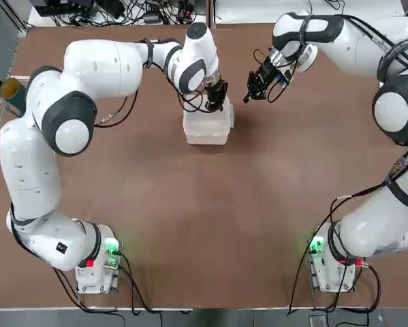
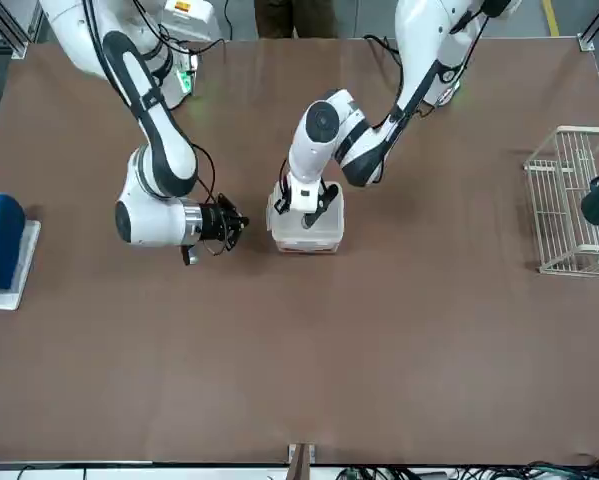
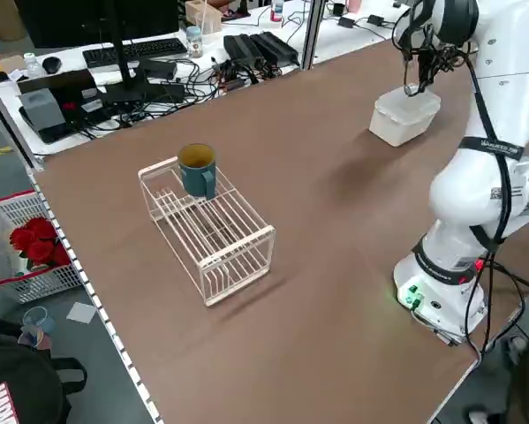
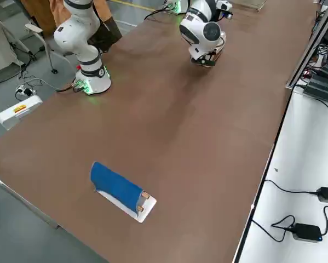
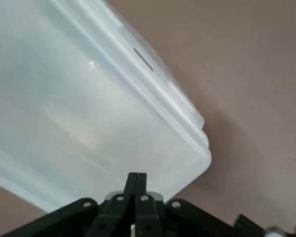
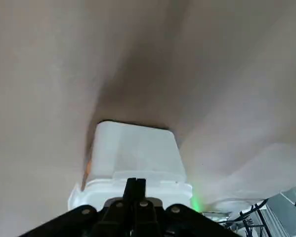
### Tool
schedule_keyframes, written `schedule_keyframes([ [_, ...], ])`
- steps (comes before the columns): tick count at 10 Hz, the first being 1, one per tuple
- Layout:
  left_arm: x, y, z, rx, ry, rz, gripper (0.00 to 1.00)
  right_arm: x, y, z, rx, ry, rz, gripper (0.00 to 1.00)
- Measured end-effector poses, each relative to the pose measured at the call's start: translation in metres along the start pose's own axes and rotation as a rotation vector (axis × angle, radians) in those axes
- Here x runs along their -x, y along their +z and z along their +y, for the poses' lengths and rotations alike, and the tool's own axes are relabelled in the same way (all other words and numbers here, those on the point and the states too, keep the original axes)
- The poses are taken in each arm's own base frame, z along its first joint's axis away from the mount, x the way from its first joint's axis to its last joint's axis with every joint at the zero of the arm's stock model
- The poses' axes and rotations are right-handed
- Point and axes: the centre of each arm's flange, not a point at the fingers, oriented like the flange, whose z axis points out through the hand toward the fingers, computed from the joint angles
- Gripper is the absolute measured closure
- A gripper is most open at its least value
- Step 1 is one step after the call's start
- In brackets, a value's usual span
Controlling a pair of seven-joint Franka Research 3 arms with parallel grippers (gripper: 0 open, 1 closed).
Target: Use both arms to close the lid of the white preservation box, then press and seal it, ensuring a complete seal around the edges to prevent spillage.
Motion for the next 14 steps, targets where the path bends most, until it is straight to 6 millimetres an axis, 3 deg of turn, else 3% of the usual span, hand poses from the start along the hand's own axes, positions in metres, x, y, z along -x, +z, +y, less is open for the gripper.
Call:
schedule_keyframes([
  [2,0.001,0.0,0.001,0.004,0.003,0.008,0.99,-0.007,0.015,0.01,-0.028,-0.01,-0.046,0.99],
  [14,-0.003,0.0,0.003,0.017,-0.005,0.013,0.99,0.016,0.068,0.02,-0.063,-0.015,-0.019,0.99],
])
